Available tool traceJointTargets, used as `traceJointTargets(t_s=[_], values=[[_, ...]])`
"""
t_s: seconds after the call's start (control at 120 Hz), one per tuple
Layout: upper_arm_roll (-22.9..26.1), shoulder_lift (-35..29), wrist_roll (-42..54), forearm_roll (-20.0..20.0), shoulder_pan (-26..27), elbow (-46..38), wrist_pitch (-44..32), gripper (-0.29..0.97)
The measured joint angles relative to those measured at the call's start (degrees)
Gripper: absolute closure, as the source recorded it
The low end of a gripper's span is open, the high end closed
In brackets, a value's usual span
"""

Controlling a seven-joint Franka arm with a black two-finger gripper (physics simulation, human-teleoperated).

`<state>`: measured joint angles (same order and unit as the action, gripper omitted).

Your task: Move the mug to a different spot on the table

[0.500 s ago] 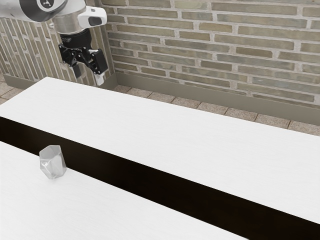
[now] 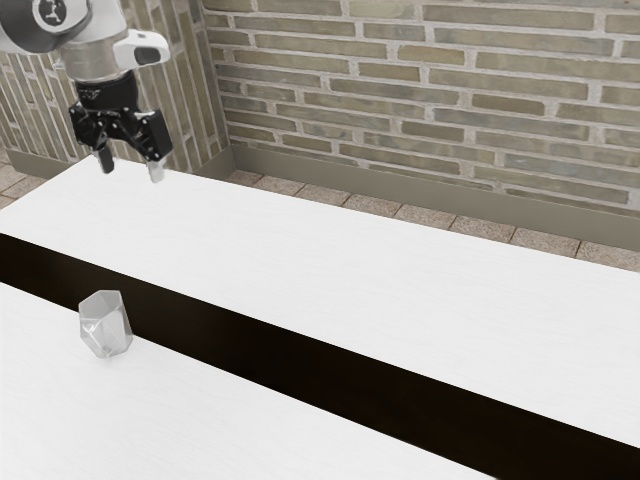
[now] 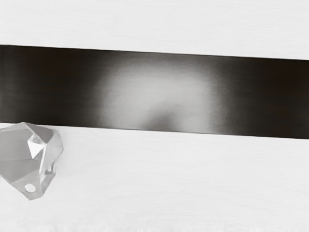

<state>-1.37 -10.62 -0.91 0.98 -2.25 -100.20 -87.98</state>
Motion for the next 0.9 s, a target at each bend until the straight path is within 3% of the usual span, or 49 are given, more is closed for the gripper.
traceJointTargets(t_s=[0.242,0.358,0.492,0.633,0.767,0.9], values=[[-3.4,-4.1,-6.9,0.0,-0.3,-12.6,-3.1,0.0],[-2.8,-6.5,-9.9,-0.3,-6.4,-20.9,-7.4,0.0],[2.7,-8.6,-12.7,-0.7,-14.0,-26.7,-13.5,0.0],[14.2,-12.0,-15.1,-2.1,-25.4,-32.7,-19.8,0.0],[20.9,-14.7,-16.9,-3.3,-31.0,-39.0,-27.6,0.0],[24.3,-16.5,-18.3,-3.8,-34.5,-44.3,-35.1,0.0]])
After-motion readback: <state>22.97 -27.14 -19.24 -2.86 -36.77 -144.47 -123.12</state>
